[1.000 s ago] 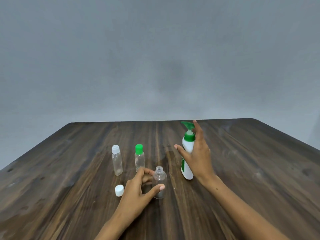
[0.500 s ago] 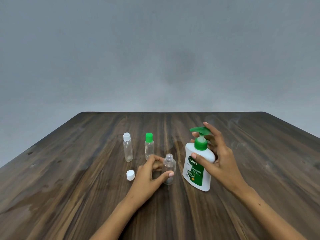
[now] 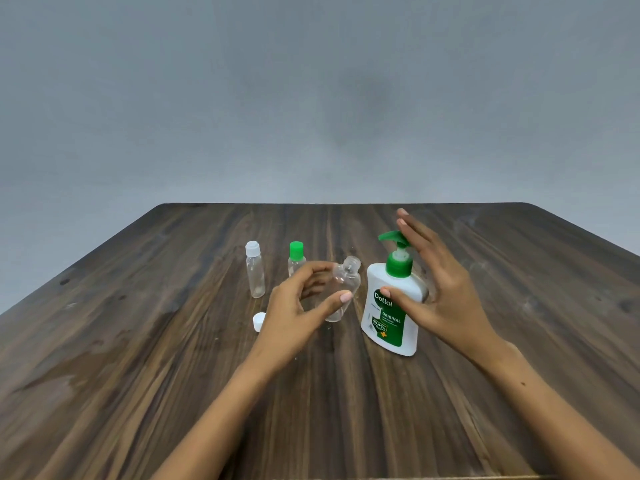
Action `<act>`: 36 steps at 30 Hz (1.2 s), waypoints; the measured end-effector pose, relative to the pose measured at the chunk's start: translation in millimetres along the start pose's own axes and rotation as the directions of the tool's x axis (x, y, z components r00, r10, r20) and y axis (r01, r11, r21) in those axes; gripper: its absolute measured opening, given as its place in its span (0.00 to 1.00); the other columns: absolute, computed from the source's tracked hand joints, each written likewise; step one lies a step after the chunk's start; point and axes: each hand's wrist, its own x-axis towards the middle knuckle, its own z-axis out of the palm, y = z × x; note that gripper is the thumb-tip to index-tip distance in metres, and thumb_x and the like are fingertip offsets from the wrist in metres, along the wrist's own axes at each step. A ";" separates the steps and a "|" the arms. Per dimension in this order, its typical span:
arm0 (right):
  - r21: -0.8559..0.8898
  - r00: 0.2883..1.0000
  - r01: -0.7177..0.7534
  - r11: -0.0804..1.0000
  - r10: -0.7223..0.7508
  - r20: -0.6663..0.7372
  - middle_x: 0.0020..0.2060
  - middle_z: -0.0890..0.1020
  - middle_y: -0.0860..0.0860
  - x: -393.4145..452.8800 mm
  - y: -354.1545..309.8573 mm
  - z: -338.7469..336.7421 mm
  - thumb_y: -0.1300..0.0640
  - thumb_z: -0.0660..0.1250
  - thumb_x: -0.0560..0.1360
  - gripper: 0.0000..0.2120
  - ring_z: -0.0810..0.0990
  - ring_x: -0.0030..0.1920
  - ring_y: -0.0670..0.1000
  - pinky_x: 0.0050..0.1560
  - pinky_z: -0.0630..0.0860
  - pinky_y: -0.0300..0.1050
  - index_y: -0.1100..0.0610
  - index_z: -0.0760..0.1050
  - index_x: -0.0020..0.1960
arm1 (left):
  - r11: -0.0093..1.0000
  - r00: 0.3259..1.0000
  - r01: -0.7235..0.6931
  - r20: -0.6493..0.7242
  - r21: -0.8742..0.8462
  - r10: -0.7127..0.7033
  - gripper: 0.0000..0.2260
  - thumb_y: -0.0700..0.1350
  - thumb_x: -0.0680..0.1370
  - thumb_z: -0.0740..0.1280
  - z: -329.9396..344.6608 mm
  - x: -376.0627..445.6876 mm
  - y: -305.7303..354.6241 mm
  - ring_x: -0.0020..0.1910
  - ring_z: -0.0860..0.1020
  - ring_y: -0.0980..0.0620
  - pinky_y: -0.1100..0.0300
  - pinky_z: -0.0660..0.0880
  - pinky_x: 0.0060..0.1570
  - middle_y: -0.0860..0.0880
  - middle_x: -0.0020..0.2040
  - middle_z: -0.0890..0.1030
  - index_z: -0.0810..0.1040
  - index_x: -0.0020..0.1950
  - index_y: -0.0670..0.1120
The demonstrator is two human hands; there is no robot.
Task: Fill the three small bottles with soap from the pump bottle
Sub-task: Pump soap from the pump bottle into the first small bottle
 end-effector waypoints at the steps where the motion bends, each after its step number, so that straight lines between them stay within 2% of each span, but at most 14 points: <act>1: -0.017 1.000 0.014 1.000 -0.014 0.011 0.75 0.64 0.55 0.0 -0.5 -1.3 0.68 0.76 0.69 0.38 0.61 0.75 0.53 0.73 0.63 0.50 0.64 0.62 0.74 | 1.000 1.000 -0.012 0.001 -0.015 0.012 0.17 0.49 0.71 0.74 1.6 1.2 6.8 0.56 0.81 0.58 0.63 0.76 0.58 0.57 0.54 0.83 0.79 0.59 0.50; 3: -0.048 0.998 0.045 0.998 -0.044 0.033 0.75 0.64 0.55 0.1 -0.2 -3.8 0.64 0.74 0.72 0.35 0.61 0.76 0.53 0.74 0.62 0.50 0.65 0.62 0.74 | 0.999 1.000 -0.020 0.002 -0.049 0.020 0.18 0.50 0.71 0.74 5.7 3.8 16.9 0.55 0.82 0.57 0.63 0.77 0.56 0.56 0.53 0.84 0.79 0.60 0.49; 8: -0.069 0.998 0.064 0.996 -0.063 0.021 0.73 0.68 0.54 4.4 -0.4 -11.5 0.57 0.62 0.79 0.23 0.64 0.74 0.52 0.72 0.65 0.52 0.65 0.66 0.72 | 0.997 1.000 0.007 -0.010 -0.073 -0.008 0.20 0.48 0.73 0.74 14.8 7.9 18.1 0.55 0.82 0.54 0.55 0.79 0.57 0.54 0.55 0.84 0.78 0.64 0.50; 11: -0.119 0.995 0.076 0.990 -0.068 0.076 0.74 0.66 0.53 7.5 -0.8 -15.6 0.54 0.56 0.82 0.23 0.62 0.75 0.51 0.74 0.61 0.53 0.63 0.65 0.73 | 0.996 0.999 0.001 -0.040 -0.093 -0.005 0.21 0.48 0.71 0.75 19.9 5.7 17.9 0.57 0.81 0.54 0.54 0.77 0.60 0.53 0.56 0.84 0.79 0.63 0.48; 16: -0.162 0.980 0.066 0.984 -0.034 0.194 0.76 0.62 0.50 16.5 0.7 -23.8 0.43 0.47 0.83 0.27 0.58 0.76 0.46 0.74 0.57 0.47 0.59 0.61 0.75 | 0.990 0.997 -0.008 -0.071 -0.138 -0.002 0.22 0.48 0.69 0.75 24.4 7.9 18.4 0.59 0.80 0.56 0.57 0.76 0.61 0.53 0.57 0.83 0.79 0.62 0.46; 22: -0.172 0.964 0.092 0.981 -0.045 0.263 0.74 0.65 0.50 23.8 0.6 -33.3 0.40 0.44 0.83 0.29 0.61 0.74 0.43 0.74 0.58 0.43 0.57 0.62 0.74 | 0.988 0.998 0.013 -0.061 -0.156 -0.023 0.23 0.47 0.68 0.75 26.0 11.4 17.7 0.58 0.80 0.60 0.64 0.76 0.58 0.56 0.56 0.84 0.79 0.62 0.49; 28: -0.174 0.957 0.119 0.977 -0.067 0.281 0.71 0.69 0.50 27.2 0.9 -38.1 0.40 0.44 0.83 0.29 0.64 0.73 0.42 0.73 0.60 0.40 0.59 0.64 0.73 | 0.982 0.996 0.032 -0.070 -0.186 -0.046 0.26 0.49 0.66 0.75 25.4 11.6 16.8 0.58 0.80 0.60 0.65 0.76 0.58 0.54 0.58 0.83 0.79 0.64 0.47; 31: -0.162 0.958 0.115 0.980 -0.065 0.281 0.71 0.70 0.49 28.2 0.9 -38.1 0.40 0.44 0.83 0.30 0.65 0.72 0.42 0.72 0.61 0.40 0.59 0.66 0.72 | 0.976 0.995 0.040 -0.085 -0.213 -0.059 0.27 0.49 0.65 0.75 26.1 12.0 18.2 0.57 0.81 0.58 0.62 0.77 0.58 0.52 0.56 0.84 0.79 0.64 0.45; 36: -0.139 0.959 0.092 0.986 -0.050 0.279 0.70 0.71 0.48 28.4 0.6 -38.0 0.40 0.44 0.82 0.29 0.64 0.72 0.42 0.72 0.62 0.41 0.58 0.67 0.72 | 0.977 0.995 0.047 -0.079 -0.206 -0.065 0.23 0.49 0.65 0.74 26.6 12.7 21.9 0.54 0.82 0.58 0.63 0.78 0.56 0.54 0.53 0.85 0.80 0.60 0.48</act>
